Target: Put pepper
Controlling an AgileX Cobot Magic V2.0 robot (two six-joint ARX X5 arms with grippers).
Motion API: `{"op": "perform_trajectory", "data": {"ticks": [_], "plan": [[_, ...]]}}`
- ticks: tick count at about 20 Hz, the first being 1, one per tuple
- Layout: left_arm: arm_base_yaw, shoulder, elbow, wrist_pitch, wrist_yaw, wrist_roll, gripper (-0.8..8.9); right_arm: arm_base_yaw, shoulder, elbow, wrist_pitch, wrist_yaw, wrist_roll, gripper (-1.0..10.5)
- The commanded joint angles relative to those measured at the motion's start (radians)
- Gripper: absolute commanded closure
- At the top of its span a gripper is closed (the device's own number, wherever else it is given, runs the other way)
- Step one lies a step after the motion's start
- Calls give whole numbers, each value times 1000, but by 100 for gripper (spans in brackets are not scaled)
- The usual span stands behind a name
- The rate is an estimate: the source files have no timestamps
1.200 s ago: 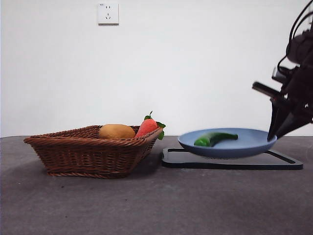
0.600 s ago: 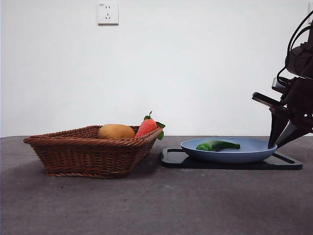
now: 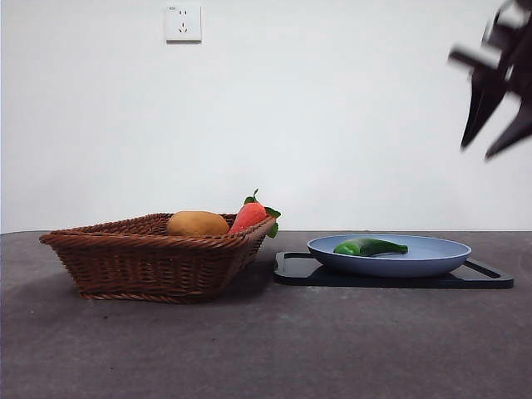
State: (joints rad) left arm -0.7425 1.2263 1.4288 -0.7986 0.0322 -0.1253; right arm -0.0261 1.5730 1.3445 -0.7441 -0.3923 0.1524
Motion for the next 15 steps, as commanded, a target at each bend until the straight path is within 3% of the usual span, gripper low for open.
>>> {"op": "perform_trajectory", "data": {"ticks": [1,8,15], "plan": [[-8,10,18,11,-5,23,593,27,-128,19,-99,-3,-70,773],[-8,10,18,7,-5,26,594,134,-494,19,-377,-3,-122,779],[-8,10,18,-14,-2,25,619,179,-627,19,-577,-2,-181,786]]}}
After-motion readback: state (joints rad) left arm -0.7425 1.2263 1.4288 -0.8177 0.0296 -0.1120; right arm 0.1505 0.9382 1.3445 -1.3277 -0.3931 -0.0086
